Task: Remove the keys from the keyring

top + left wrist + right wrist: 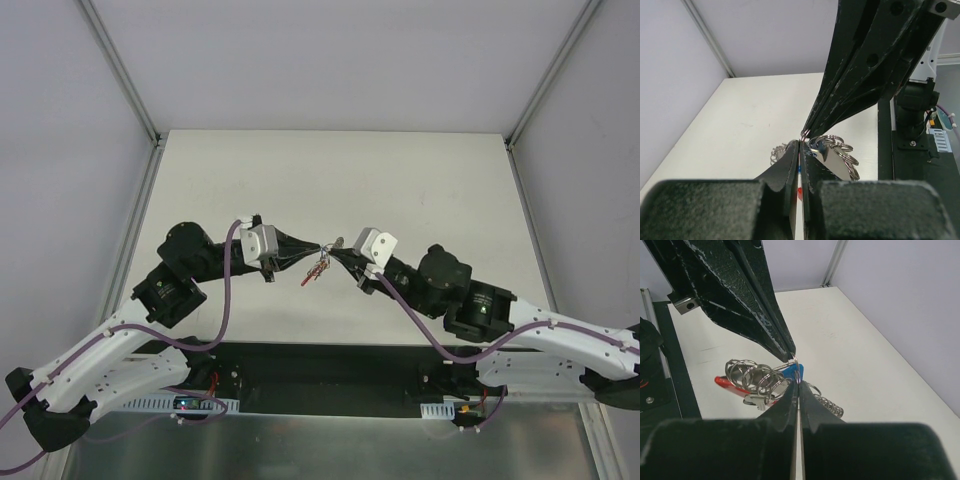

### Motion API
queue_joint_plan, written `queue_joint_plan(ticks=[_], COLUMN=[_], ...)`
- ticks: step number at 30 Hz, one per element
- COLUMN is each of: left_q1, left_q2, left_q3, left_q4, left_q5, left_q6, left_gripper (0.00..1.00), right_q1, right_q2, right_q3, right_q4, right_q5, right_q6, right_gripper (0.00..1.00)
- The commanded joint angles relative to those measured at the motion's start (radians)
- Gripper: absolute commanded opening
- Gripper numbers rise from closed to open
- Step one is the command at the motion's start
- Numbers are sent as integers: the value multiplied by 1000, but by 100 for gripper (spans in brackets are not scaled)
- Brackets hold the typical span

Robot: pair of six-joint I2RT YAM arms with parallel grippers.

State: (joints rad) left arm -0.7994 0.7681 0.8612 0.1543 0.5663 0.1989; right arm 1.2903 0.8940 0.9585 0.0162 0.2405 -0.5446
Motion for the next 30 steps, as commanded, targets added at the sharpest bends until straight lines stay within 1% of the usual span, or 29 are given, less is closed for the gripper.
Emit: queue_joint_plan(ticks=[1,10,15,19,21,22,23,25,26,27,28,30], left_q1=[-3,-3,-1,-1,-1,0,3,6,6,6,6,6], left_q2=[-23,-3,23,25,5,2,-1,-1,0,0,-3,-9], left_q3=[36,38,53,55,62,71,82,123,134,151,154,159], left_q4=[-9,-67,-67,-78,-107,-120,-149,-211,-229,-254,-259,-259], left_q5=[-68,-109,-60,-34,-77,-88,-94,-50,-22,28,58,108], left_q6=[4,-47,-96,-92,-84,-85,-75,-61,-46,-39,-38,-39], left_gripper=[0,0,0,0,17,30,40,46,52,54,55,56], right_q1=[1,0,1,1,1,0,-3,-8,-9,-16,-17,-26], right_q2=[-53,-96,-116,-106,-109,-122,-133,-159,-170,-181,-197,-205], right_q3=[-21,-92,-153,-133,-130,-132,-136,-136,-139,-141,-139,-126], right_q4=[86,202,318,309,295,288,263,243,225,211,199,166], right_q5=[48,0,-70,-89,-101,-110,-145,-170,-196,-216,-272,-312], right_q6=[-34,-80,-139,-169,-186,-204,-215,-242,-253,-262,-273,-279], right_gripper=[1,1,1,1,1,1,1,1,1,1,1,1])
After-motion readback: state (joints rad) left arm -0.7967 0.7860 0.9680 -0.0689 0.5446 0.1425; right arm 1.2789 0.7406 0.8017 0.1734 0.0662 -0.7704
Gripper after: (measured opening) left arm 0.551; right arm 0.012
